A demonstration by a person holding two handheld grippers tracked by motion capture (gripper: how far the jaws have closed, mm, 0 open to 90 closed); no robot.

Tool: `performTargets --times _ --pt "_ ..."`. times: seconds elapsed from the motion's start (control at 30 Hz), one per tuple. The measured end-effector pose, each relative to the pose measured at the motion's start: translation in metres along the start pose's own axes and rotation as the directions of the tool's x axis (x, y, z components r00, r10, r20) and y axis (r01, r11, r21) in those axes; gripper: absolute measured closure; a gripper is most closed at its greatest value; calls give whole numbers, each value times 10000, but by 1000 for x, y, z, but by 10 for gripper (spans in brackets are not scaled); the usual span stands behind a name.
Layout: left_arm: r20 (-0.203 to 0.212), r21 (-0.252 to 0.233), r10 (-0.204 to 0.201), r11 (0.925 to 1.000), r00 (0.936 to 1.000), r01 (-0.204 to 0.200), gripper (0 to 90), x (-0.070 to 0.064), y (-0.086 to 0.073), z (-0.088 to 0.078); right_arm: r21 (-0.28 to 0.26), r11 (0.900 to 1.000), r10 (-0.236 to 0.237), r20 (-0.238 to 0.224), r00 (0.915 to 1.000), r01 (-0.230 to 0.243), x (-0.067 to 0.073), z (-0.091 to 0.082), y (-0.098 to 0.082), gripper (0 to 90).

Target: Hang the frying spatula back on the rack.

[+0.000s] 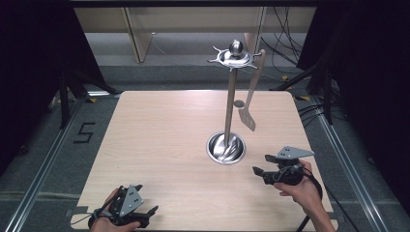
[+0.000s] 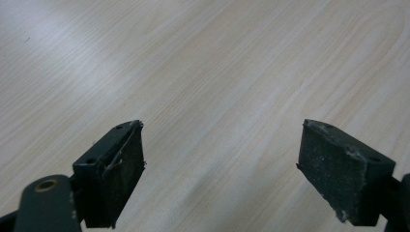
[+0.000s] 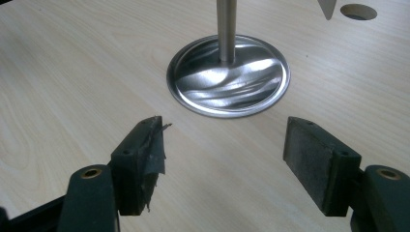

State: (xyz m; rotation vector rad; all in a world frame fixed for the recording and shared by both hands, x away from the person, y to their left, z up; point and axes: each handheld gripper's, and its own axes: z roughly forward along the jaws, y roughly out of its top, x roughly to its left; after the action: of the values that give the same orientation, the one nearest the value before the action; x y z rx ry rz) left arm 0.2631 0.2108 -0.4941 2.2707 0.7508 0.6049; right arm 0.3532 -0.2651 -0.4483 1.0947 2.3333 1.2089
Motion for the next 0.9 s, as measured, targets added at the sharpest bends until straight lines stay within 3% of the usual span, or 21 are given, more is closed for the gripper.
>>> performTargets --times 0.07,0.13,0.27,0.3,0.43,0.5,0.63,0.67,0.73,0.87,0.9 --pt "-53 -98 -61 9999 10000 60 159 -1 0 2 -143 9997 -209 31 9998 210 -1 0 -1 318" --pt "-14 -60 -46 10000 10000 46 159 -2 0 0 -28 10000 35 -79 10000 -36 2 -1 -2 318" --pt "101 33 58 10000 9999 -58 159 -1 0 -1 -86 9998 -163 29 9999 164 2 -2 -4 317" --pt "76 3 23 10000 10000 -23 159 -1 0 -1 -47 9999 125 5 9999 -125 5 -2 -5 316" --pt "4 -73 -8 10000 10000 8 159 -1 0 -1 -18 9999 137 63 9999 -137 8 -3 -7 313" --pt "-101 -191 -99 9998 9999 97 159 -2 0 1 -152 9998 -155 77 9999 156 8 -2 -8 312" --pt "-102 -193 -139 9997 9999 137 159 -2 0 1 -154 9998 -98 55 9999 98 13 -4 -12 308" --pt "-72 -238 -201 9995 9998 199 159 -3 0 1 -139 9995 -275 40 9996 275 12 -4 -12 307" --pt "-14 -266 -241 9994 9997 240 159 -3 0 1 -103 9999 82 61 9999 -81 16 -7 -15 304" --pt "2 -213 -167 9996 9999 167 159 -3 0 1 -371 9991 -194 234 9995 202 16 -8 -20 303" --pt "-9 -213 -176 9996 9998 176 159 -3 0 1 -302 9995 -61 248 9997 68 18 -9 -21 302"
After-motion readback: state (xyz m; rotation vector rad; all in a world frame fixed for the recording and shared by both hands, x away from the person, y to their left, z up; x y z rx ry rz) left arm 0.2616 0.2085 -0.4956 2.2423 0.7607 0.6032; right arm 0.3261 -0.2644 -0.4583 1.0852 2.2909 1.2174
